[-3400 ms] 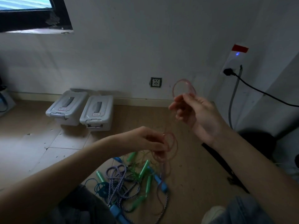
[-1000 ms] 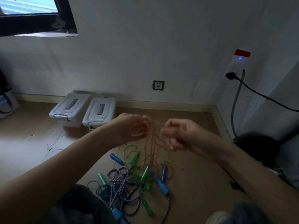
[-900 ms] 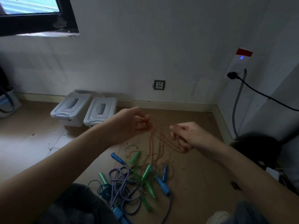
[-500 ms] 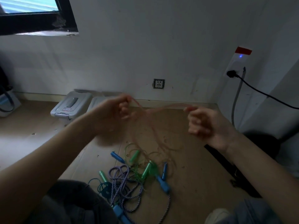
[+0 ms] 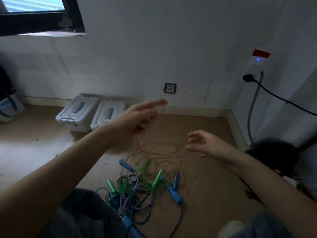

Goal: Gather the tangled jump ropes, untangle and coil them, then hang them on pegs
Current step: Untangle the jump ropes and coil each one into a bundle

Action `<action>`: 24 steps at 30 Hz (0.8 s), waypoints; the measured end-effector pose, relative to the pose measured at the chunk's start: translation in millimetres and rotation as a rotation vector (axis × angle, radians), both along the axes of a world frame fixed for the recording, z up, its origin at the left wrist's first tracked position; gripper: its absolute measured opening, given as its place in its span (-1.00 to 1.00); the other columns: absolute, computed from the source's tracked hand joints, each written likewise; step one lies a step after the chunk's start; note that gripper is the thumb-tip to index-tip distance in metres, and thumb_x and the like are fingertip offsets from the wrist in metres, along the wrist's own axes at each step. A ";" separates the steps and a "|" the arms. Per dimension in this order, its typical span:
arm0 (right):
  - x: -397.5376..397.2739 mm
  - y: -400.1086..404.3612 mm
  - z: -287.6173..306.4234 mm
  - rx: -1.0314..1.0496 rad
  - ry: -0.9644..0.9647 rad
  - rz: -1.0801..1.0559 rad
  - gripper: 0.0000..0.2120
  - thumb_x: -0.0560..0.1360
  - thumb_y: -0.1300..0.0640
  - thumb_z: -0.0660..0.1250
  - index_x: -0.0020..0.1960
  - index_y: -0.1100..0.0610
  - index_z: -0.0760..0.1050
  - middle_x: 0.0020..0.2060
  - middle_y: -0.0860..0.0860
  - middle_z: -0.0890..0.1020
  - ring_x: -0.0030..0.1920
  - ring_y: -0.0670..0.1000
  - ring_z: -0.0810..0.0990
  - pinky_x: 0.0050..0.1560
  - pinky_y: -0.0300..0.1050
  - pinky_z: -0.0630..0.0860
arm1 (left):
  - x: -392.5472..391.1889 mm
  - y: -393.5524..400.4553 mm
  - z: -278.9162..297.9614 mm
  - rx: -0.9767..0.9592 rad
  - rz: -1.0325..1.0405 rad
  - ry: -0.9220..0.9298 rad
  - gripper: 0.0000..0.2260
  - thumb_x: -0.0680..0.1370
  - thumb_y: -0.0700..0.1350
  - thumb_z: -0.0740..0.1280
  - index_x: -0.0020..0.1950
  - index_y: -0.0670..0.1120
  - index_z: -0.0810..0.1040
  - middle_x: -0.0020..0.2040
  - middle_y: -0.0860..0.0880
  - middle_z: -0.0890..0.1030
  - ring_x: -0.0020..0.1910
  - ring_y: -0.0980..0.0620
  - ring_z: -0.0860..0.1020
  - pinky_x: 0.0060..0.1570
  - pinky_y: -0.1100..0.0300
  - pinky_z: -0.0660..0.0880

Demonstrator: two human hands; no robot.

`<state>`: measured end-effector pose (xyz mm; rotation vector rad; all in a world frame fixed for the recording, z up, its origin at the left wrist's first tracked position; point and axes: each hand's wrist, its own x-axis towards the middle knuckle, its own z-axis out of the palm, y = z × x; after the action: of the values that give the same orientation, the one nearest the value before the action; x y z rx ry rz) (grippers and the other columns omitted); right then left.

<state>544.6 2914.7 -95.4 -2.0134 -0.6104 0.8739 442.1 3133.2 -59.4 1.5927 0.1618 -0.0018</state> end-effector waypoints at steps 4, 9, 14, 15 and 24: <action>-6.5 10.7 11.2 0.254 -0.043 0.180 -0.41 0.36 0.08 0.45 0.33 -0.11 0.33 0.18 -0.12 0.50 0.06 -0.09 0.54 -0.07 -0.25 0.50 | -0.8 -24.6 -4.0 0.041 -0.433 0.072 -0.69 0.57 -0.07 0.18 0.28 0.14 0.45 -0.39 0.15 0.41 -0.47 0.21 0.27 -0.52 0.40 0.23; -4.0 10.3 16.0 0.302 -0.010 -0.015 -0.83 0.55 0.19 0.22 -0.15 0.19 0.54 -0.42 0.02 0.64 -0.38 -0.03 0.55 -0.45 -0.32 0.42 | 0.5 -17.5 -7.6 0.297 -0.290 0.154 -0.81 0.56 -0.02 0.20 0.08 0.10 0.57 -0.38 0.11 0.40 -0.50 0.20 0.28 -0.54 0.38 0.25; 16.3 -2.3 28.4 0.658 0.160 -0.346 -0.82 0.57 0.22 0.17 -0.08 0.23 0.53 -0.32 0.02 0.67 -0.24 -0.04 0.64 -0.26 -0.24 0.59 | -1.8 -21.0 -33.8 0.892 -0.367 0.382 -0.75 0.60 -0.04 0.14 0.09 -0.10 0.56 -0.33 0.04 0.46 -0.46 0.17 0.37 -0.46 0.42 0.33; 19.4 -4.3 30.0 0.628 0.127 -0.353 -0.83 0.57 0.22 0.17 -0.08 0.22 0.53 -0.28 0.03 0.67 -0.19 -0.02 0.64 -0.24 -0.24 0.60 | -2.6 -20.6 -32.5 0.873 -0.348 0.386 -0.76 0.60 -0.04 0.14 0.07 -0.10 0.56 -0.34 0.04 0.47 -0.47 0.16 0.37 -0.46 0.40 0.34; -10.3 7.4 22.8 0.001 -0.312 0.335 -0.47 0.41 0.10 0.44 0.32 0.01 0.34 0.22 -0.04 0.53 0.00 -0.06 0.59 -0.07 -0.19 0.54 | 1.3 -44.1 -9.1 0.608 -0.274 0.076 -0.91 0.53 -0.08 0.27 -0.13 0.09 0.52 -0.30 0.11 0.50 -0.44 0.29 0.41 -0.41 0.45 0.36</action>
<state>534.3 2922.2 -72.6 -2.0974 -1.1483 0.7503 443.3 3089.1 -68.5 2.2132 -0.0036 -0.2462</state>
